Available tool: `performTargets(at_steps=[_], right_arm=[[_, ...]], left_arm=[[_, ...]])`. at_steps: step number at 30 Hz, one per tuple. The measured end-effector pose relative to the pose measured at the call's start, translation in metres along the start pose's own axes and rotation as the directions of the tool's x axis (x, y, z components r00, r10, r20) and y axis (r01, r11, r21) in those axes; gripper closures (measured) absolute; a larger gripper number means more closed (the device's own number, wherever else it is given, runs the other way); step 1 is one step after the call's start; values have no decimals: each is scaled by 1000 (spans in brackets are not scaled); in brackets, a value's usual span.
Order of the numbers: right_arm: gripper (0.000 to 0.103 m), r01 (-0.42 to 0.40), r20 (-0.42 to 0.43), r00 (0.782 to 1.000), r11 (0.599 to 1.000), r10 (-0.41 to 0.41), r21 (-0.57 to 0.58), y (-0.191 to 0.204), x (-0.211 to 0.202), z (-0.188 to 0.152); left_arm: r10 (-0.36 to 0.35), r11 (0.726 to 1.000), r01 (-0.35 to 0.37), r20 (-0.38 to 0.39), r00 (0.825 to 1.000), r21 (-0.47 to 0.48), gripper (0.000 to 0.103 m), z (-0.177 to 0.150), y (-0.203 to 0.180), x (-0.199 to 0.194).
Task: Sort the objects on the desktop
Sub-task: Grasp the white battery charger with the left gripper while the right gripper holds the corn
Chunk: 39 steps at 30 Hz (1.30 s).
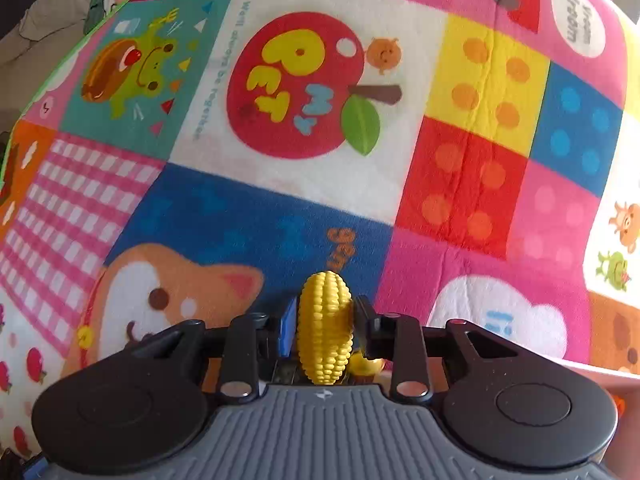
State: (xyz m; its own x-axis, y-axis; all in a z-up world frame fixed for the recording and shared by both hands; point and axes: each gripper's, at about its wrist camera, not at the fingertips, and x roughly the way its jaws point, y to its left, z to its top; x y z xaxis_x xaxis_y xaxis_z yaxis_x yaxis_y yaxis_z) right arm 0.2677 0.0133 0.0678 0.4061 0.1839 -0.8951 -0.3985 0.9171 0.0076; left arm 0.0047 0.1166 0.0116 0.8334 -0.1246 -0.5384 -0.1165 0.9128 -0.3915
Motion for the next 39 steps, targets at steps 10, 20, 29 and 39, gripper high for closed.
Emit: performTargets(at_steps=[10, 20, 29, 39], right_arm=[[73, -245, -74, 968, 967, 240, -72, 46, -64, -103], [73, -220, 220, 947, 972, 232, -79, 1, -158, -218], [73, -76, 306, 951, 994, 49, 75, -64, -142, -300], [27, -145, 417, 906, 979, 74, 141, -80, -140, -327]], left_arm=[[-64, 949, 91, -98, 993, 303, 0, -28, -43, -11], [89, 934, -61, -65, 994, 351, 0, -35, -56, -13], [217, 896, -179, -50, 975, 407, 0, -34, -71, 2], [341, 802, -299, 14, 940, 517, 0, -33, -70, -2]])
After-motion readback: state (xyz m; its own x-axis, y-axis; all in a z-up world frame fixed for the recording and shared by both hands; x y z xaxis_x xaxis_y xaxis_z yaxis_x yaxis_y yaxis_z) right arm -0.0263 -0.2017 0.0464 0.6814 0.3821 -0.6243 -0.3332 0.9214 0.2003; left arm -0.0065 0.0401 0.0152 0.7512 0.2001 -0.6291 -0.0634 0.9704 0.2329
